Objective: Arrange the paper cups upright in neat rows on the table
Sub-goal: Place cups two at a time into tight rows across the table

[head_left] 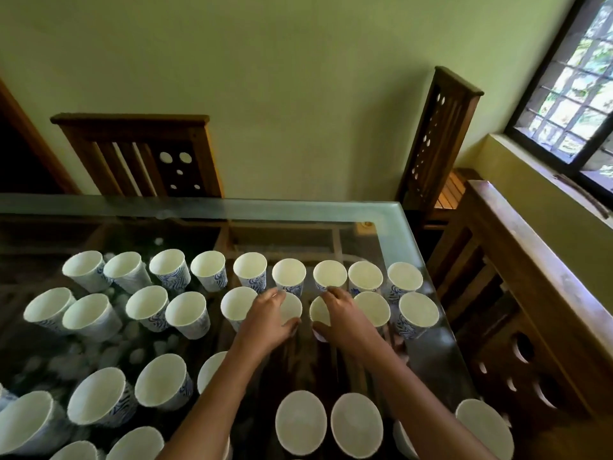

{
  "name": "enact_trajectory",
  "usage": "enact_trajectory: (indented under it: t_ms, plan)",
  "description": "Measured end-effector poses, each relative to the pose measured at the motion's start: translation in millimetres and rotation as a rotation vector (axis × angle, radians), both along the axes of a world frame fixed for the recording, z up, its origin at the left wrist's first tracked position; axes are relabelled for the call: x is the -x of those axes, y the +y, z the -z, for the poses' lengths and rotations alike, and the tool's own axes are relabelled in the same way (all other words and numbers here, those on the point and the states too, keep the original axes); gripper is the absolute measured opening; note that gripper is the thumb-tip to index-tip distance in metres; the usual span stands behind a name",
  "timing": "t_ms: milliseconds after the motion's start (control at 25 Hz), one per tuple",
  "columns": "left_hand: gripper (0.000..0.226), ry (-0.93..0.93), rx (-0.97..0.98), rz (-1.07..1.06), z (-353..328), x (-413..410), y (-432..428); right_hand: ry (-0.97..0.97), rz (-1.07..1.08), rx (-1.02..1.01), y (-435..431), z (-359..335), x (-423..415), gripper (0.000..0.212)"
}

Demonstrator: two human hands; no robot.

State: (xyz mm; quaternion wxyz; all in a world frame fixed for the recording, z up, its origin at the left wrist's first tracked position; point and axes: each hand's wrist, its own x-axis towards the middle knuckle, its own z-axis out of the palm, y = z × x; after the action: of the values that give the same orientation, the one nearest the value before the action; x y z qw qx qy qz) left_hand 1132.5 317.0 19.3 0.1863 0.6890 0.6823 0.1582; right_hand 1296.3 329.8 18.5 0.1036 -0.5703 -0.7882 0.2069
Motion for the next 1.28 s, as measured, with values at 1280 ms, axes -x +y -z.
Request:
enact_trajectory:
  t_ms: [1280]
  plan:
    - [0.069, -0.078, 0.043, 0.096, 17.6, -23.7, -68.9, 0.012, -0.068, 0.036, -74.8, -6.0, -36.2, 0.061]
